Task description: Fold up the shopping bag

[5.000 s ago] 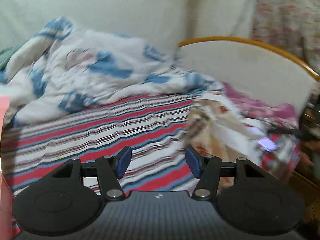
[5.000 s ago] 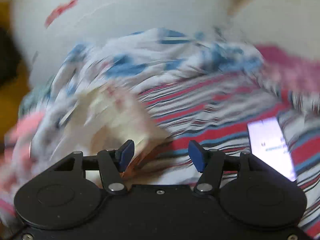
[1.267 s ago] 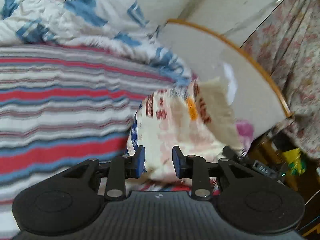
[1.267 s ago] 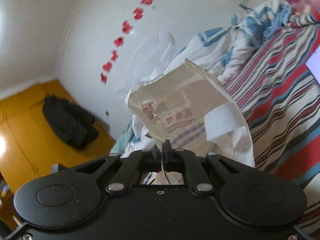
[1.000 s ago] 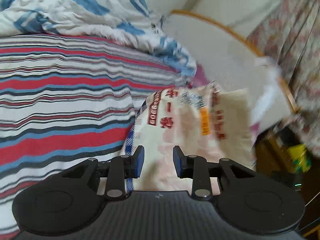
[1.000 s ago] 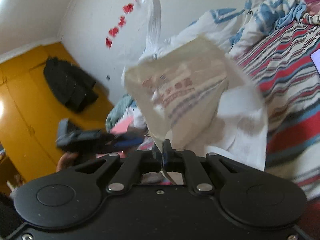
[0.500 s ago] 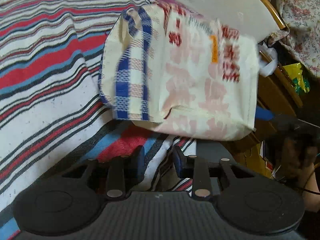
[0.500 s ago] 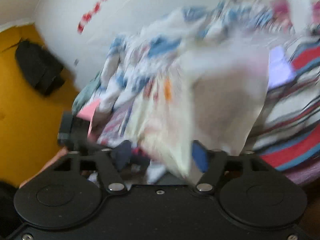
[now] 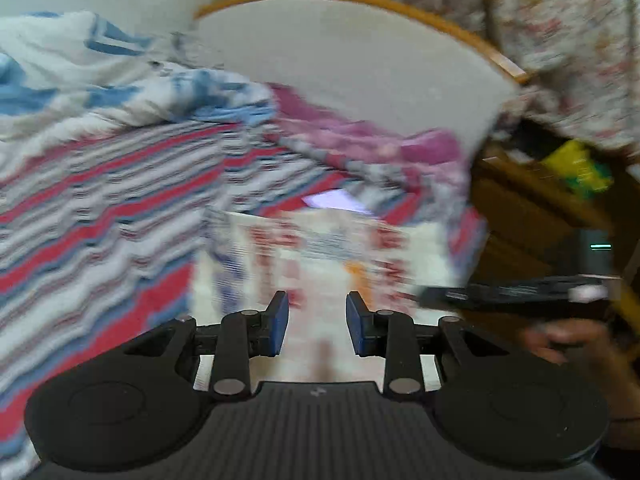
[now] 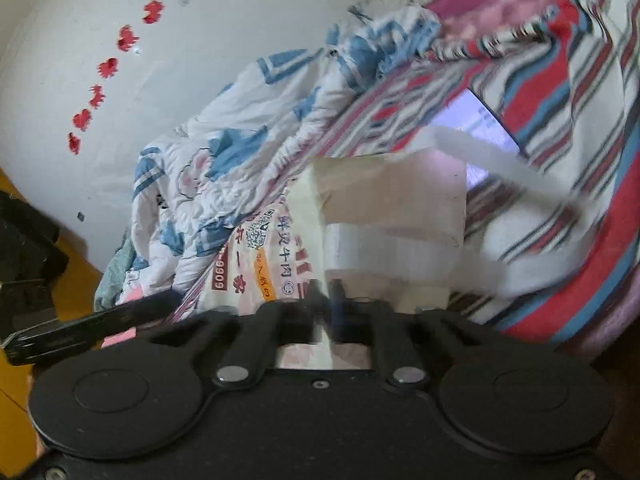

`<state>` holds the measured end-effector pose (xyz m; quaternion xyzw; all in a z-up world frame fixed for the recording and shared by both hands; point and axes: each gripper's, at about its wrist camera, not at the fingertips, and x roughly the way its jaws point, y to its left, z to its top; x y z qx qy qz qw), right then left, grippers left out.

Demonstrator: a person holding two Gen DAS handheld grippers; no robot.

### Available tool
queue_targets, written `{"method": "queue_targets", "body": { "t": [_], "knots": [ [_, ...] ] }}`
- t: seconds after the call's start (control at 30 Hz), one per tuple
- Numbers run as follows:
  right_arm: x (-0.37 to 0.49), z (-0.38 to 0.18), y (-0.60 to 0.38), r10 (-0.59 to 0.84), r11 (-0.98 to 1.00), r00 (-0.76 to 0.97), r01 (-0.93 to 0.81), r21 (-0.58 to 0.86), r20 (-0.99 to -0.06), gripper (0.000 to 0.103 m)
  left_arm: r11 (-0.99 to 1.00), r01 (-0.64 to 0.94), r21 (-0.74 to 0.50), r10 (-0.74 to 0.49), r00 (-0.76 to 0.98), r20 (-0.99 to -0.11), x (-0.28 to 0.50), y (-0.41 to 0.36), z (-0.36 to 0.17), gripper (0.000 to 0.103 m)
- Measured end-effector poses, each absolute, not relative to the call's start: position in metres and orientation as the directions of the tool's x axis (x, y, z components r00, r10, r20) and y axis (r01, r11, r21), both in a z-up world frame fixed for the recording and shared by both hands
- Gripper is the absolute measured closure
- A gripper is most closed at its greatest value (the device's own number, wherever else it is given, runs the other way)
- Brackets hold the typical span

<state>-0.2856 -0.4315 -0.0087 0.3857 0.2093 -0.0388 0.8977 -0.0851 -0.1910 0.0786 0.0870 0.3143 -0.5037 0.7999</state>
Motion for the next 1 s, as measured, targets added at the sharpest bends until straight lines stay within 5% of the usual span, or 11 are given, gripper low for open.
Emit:
{"method": "queue_targets", "body": {
  "t": [0.2, 0.33, 0.67, 0.9, 1.0],
  "knots": [
    [-0.315, -0.032, -0.429, 0.090, 0.714, 0.839, 0.322, 0.622, -0.537, 0.100, 0.444, 0.856, -0.263, -0.710, 0.157, -0.686, -0.077, -0.199, 0.021, 0.073],
    [-0.321, -0.053, -0.430, 0.114, 0.694, 0.799, 0.361, 0.623, -0.590, 0.099, 0.424, 0.886, -0.186, -0.672, 0.170, -0.721, -0.090, -0.199, 0.001, 0.073],
    [-0.339, 0.003, -0.444, -0.017, 0.753, 0.863, 0.343, 0.561, -0.505, 0.077, 0.543, 0.840, -0.017, -0.576, 0.358, -0.735, -0.085, -0.183, 0.015, 0.074],
    [-0.321, 0.041, -0.376, 0.134, 0.862, 0.904, 0.096, 0.498, -0.407, 0.068, 0.486, 0.796, -0.360, -0.789, 0.221, -0.574, -0.086, -0.137, 0.070, 0.073],
    [-0.293, 0.037, -0.345, 0.229, 0.893, 0.867, -0.006, 0.450, -0.443, 0.052, 0.485, 0.772, -0.411, -0.821, 0.240, -0.518, -0.064, -0.120, 0.096, 0.073]
  ]
}}
